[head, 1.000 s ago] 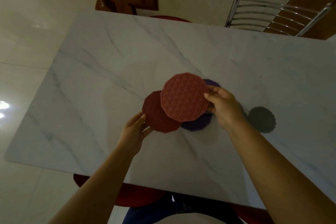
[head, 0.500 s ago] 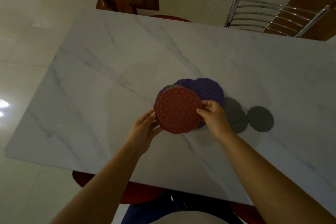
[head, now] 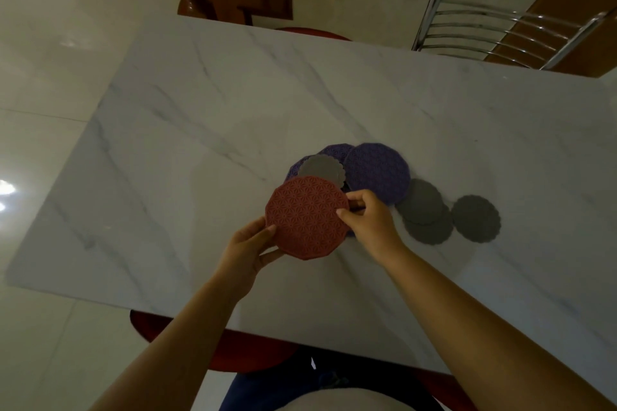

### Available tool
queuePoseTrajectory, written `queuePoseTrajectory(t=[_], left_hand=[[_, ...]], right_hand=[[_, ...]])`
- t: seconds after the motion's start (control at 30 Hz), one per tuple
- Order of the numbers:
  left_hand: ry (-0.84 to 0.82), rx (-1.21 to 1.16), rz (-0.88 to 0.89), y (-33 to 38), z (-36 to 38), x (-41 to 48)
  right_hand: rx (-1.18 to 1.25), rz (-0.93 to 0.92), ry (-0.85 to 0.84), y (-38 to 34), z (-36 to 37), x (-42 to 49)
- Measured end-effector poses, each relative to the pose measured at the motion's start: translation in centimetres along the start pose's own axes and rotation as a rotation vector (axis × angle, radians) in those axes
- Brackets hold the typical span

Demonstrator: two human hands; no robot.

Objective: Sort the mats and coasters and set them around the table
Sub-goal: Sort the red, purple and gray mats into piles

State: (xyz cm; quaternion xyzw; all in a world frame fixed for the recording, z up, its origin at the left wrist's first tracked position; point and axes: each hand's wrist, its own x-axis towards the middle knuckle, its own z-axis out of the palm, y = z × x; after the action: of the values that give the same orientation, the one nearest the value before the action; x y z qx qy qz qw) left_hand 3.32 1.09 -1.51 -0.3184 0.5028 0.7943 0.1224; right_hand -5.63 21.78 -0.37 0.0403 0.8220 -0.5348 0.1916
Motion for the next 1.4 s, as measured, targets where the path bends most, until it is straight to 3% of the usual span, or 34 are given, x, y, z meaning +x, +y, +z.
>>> queuePoseTrajectory(t=[0.13, 0.33, 0.53, 0.8, 0.93, 1.03, 1.13, 1.33, 1.4], left_hand=[[0.037, -0.039, 0.008, -0.1, -1.7, -0.6], [0.054, -0.097, 0.016, 0.1, -3.0, -1.0], [0.074, -0.158, 0.043, 0.2, -3.8, -1.2], [0.093, -0.146, -0.003, -0.1, -3.9, -1.1], [0.060, -0.130, -0.013, 0.1, -2.6, -0.4], [0.027, -0.113, -0.019, 0.4, -1.5, 0.5], [-0.019, -0.101, -0.023, 0.6, -0.5, 1.3], [-0.056, -0.086, -0.038, 0.9, 0.6, 2.3], [-0.058, -0.090, -0.029, 0.9, 0.7, 2.4]], right_hand=[[-0.115, -0.029, -0.130, -0.6, 0.6, 1.1], [-0.648, -0.102, 0.011, -3.1, 0.2, 7.3], [-1.021, -0.020, -0.087, -2.9, 1.4, 9.9], [-0.773, -0.254, 0.117, -1.8, 1.8, 7.9], [-0.295, -0.071, 0.209, -0.8, -1.5, 5.9], [-0.165, 0.027, 0.380, 1.0, -6.5, 4.4], [-0.124, 0.243, 0.525, 3.5, -11.8, 2.8], [-0.302, 0.499, 0.501, 7.0, -16.2, 0.2], [-0.481, 0.475, 0.514, 6.8, -15.4, 0.4]])
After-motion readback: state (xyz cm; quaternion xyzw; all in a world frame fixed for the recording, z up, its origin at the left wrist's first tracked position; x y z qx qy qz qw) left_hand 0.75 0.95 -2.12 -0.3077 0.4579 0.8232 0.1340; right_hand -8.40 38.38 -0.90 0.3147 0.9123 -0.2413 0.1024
